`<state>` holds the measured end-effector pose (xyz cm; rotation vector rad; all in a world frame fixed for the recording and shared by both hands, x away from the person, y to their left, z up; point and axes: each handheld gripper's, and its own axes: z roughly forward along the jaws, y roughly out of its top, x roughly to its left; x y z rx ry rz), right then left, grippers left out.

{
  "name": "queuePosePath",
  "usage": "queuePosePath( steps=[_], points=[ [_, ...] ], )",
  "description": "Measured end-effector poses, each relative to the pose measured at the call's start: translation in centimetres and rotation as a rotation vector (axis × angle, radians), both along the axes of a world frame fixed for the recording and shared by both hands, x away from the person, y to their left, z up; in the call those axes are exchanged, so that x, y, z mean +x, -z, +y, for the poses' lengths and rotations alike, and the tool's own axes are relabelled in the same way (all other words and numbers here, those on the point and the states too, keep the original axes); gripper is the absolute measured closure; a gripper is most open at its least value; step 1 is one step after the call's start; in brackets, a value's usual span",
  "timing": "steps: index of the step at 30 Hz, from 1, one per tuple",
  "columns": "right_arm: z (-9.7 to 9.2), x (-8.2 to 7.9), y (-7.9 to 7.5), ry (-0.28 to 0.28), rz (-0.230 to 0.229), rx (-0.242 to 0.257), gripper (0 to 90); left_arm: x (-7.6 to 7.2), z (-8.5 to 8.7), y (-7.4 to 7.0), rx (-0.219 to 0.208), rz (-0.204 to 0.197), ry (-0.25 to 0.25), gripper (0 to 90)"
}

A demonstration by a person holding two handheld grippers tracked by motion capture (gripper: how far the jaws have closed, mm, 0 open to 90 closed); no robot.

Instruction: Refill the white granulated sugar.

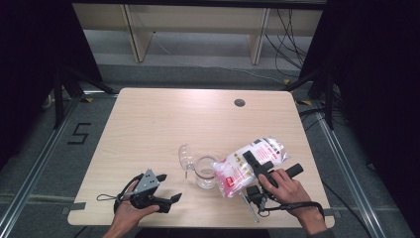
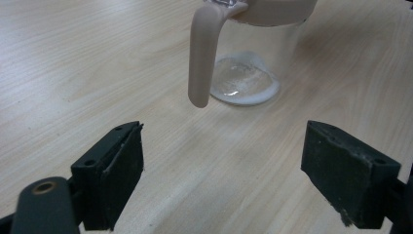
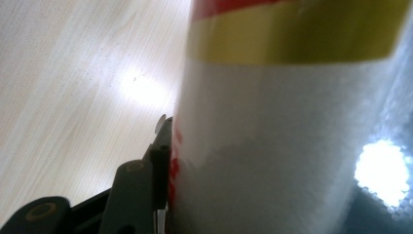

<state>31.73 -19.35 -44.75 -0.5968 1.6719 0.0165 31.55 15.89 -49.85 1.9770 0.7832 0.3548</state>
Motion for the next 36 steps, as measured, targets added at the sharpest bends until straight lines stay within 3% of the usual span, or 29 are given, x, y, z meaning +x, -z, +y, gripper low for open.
queuePosePath(
  steps=[36],
  points=[
    [0.08,-0.15,-0.36,-0.014,-0.008,-0.013,53.8,0.01,-0.03,0.02,0.005,-0.002,0.003,15.2]
  ],
)
